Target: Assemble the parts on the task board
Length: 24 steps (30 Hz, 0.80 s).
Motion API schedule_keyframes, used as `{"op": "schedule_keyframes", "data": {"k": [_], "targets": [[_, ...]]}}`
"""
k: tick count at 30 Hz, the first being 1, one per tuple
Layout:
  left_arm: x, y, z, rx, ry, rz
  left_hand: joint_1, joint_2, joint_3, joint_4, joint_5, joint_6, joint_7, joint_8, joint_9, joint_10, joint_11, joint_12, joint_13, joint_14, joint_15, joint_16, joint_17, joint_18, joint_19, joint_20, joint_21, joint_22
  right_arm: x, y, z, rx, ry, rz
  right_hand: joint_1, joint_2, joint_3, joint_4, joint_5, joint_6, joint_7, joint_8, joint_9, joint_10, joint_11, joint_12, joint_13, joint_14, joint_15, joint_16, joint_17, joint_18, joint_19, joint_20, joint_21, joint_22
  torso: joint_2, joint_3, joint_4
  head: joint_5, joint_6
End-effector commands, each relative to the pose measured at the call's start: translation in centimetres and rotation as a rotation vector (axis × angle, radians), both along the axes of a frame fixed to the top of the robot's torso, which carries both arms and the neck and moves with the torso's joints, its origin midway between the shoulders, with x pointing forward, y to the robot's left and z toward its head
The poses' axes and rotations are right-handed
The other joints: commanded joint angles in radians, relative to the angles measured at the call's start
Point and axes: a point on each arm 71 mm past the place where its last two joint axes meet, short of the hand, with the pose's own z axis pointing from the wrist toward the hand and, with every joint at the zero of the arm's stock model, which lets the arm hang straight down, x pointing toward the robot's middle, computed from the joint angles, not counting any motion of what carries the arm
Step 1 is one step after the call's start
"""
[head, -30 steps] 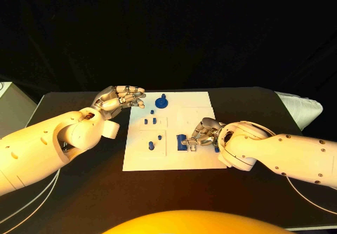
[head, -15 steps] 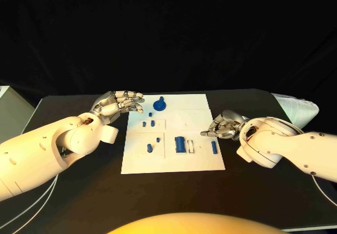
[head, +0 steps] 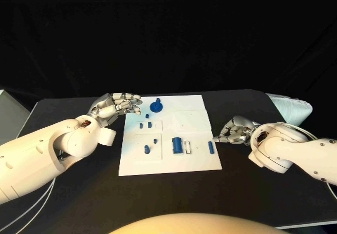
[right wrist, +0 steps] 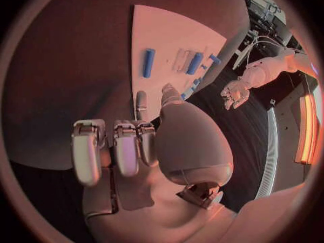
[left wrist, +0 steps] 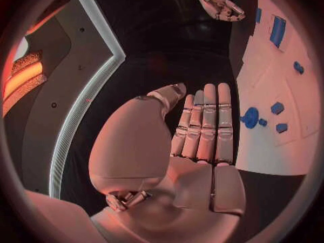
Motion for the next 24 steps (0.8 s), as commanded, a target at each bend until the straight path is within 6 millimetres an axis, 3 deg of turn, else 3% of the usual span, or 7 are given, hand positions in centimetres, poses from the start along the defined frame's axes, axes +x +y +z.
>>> {"op": "schedule_keyframes", "data": {"k": [1,12,24], "targets": [[-0.1,-0.2,0.0,-0.012,-0.005,-0.015,-0.005,0.002,0.0,0.004,0.0,-0.001,0.005,-0.004,-0.001,0.001,0.002,-0.006,0.001,0.006,0.001,-0.004,0.001,0.011,0.004,0.0,-0.003,-0.001,-0.3,0.1,-0.6,-0.062,0.01,0.034,0.002,0.001,-0.008,0.001,0.005,0.01,-0.001,0.0,0.0,0.107,-0.001,0.002,0.263,0.106,0.0,0.004,0.263,-0.012,0.095,0.001,0.002,0.25,0.0,0.0002,0.0009,-0.003,-0.002],[-0.1,-0.1,0.0,-0.011,-0.002,-0.016,-0.006,0.003,0.0,0.006,0.0,0.0,0.005,-0.004,-0.001,0.002,0.002,-0.006,0.002,0.007,0.002,-0.005,0.004,0.011,0.005,0.0,-0.006,-0.003,-0.8,1.3,-2.6,-0.073,0.034,0.054,-0.001,-0.003,-0.012,0.001,0.005,0.014,-0.002,0.001,0.0,0.107,-0.002,0.002,0.263,0.106,-0.001,0.004,0.263,-0.011,0.094,0.001,-0.002,0.249,0.003,0.0,0.0014,-0.004,-0.007],[-0.2,-0.1,-0.1,-0.01,0.0,-0.016,-0.006,0.003,0.0,0.006,0.0,0.0,0.005,-0.004,-0.001,0.002,0.002,-0.006,0.002,0.007,0.002,-0.005,0.004,0.011,0.005,0.0,-0.006,-0.003,-0.6,2.5,-3.2,-0.082,0.024,0.076,0.015,-0.007,-0.013,-0.002,0.008,0.021,-0.006,0.002,0.001,0.107,-0.005,0.002,0.263,0.106,-0.004,0.004,0.263,-0.011,0.093,-0.001,-0.006,0.248,0.002,-0.0006,0.0006,-0.002,-0.014]]}}
